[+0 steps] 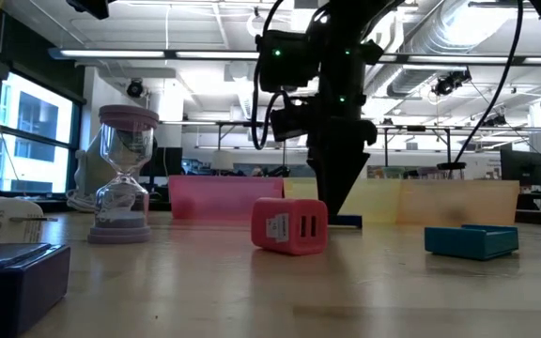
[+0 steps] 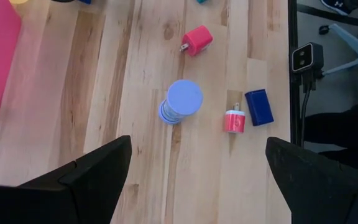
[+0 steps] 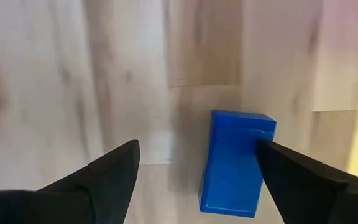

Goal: Pick & Place Office items
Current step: Put the blue digital clock into the yellow bin

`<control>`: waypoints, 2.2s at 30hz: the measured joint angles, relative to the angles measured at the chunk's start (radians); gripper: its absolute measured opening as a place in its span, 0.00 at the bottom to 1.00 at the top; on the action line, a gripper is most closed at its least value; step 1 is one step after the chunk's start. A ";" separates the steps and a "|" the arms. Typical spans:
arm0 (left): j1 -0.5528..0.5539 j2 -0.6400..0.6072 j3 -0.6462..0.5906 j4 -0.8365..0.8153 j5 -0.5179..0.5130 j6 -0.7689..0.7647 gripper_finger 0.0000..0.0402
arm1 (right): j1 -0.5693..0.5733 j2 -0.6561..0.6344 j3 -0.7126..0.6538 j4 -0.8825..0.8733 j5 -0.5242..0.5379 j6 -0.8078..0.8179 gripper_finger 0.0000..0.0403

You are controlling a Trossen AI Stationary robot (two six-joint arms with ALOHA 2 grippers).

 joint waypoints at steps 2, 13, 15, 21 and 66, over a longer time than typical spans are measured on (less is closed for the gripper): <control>0.000 0.000 0.000 0.000 0.000 0.000 0.90 | 0.005 0.000 0.000 0.001 -0.033 0.001 0.77; 0.000 0.000 0.000 0.000 -0.002 0.000 0.90 | 0.069 -0.022 -0.004 0.010 -0.042 -0.008 0.77; 0.000 0.000 0.000 0.000 -0.008 0.000 0.90 | 0.079 -0.043 -0.004 0.009 -0.017 -0.013 0.76; 0.000 0.000 0.000 0.000 -0.017 0.000 0.90 | 0.074 -0.058 -0.003 -0.008 0.018 -0.044 0.70; 0.000 0.001 0.001 -0.010 -0.032 0.001 0.90 | 0.045 0.059 0.000 0.003 -0.004 -0.111 0.43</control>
